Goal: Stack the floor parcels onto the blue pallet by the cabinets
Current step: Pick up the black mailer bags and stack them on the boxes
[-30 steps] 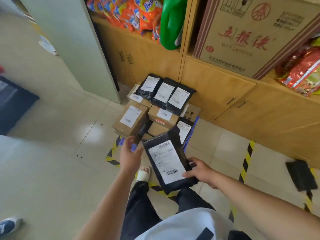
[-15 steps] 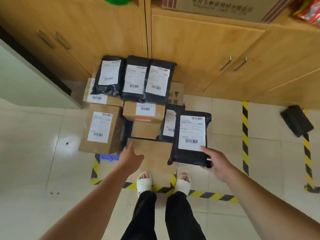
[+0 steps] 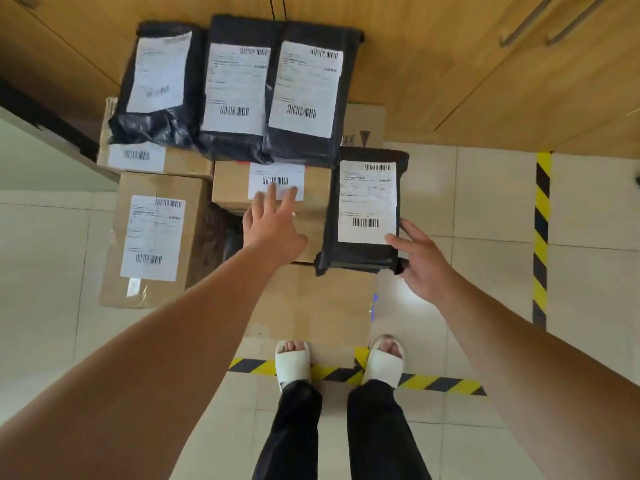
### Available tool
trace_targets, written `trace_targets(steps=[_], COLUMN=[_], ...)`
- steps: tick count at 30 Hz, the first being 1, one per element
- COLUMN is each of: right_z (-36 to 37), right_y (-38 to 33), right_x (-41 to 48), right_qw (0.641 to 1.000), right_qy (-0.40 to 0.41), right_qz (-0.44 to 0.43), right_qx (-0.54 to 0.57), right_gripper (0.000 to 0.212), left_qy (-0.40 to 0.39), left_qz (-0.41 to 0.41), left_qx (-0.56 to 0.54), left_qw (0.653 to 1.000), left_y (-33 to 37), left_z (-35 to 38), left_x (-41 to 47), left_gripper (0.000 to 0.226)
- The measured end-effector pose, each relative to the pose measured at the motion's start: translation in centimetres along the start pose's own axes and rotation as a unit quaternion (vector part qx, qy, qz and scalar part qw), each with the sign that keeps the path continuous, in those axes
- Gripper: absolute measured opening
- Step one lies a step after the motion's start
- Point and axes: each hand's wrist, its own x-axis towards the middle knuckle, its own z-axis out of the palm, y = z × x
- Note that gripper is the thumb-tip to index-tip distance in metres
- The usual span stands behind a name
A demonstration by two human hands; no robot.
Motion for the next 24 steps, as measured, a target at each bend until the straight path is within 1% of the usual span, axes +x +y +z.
trace_targets(steps=[3, 9, 12, 14, 15, 18, 20, 22, 24], right_z=[0.0, 0.3, -0.2, -0.9, -1.4, -3.4, -5.2, -7.4, -10.1], right_y=[0.5, 0.6, 0.2, 0.2, 0.3, 0.5, 0.0, -0.8, -1.2], right_x=[0.4, 0.9, -0.7, -2.9, -4.5, -10.5, -14.9, -19.6, -24.5], right_qw=[1.000, 0.995, 0.993, 0.989, 0.986, 0.984, 0.984, 0.985, 0.986], right_qy=[0.009, 0.018, 0.058, 0.100, 0.110, 0.130, 0.139, 0.142, 0.141], right_qz=[0.000, 0.008, 0.010, 0.013, 0.021, 0.043, 0.053, 0.067, 0.079], right_qx=[-0.027, -0.103, -0.107, -0.113, -0.120, -0.116, -0.101, -0.071, -0.045], right_gripper=[0.051, 0.059, 0.052, 0.050, 0.049, 0.039, 0.030, 0.019, 0.018], left_qy=[0.009, 0.000, 0.011, 0.027, 0.020, -0.025, -0.047, -0.105, -0.164], left_qz=[0.000, -0.007, -0.020, -0.024, -0.026, -0.044, -0.061, -0.083, -0.095], left_qx=[0.006, -0.002, -0.057, -0.110, -0.130, -0.186, -0.222, -0.267, -0.314], left_qw=[1.000, 1.000, 0.998, 0.993, 0.991, 0.981, 0.972, 0.954, 0.930], left_y=[0.1, 0.3, 0.5, 0.9, 1.3, 3.4, 5.7, 8.4, 11.2], left_z=[0.5, 0.2, -0.2, 0.1, 0.4, 0.6, 0.1, -0.7, -1.5], left_x=[0.2, 0.0, -1.7, -4.3, -6.0, -12.1, -16.6, -21.0, -25.0], left_gripper=[0.091, 0.089, 0.088, 0.084, 0.082, 0.076, 0.064, 0.052, 0.044])
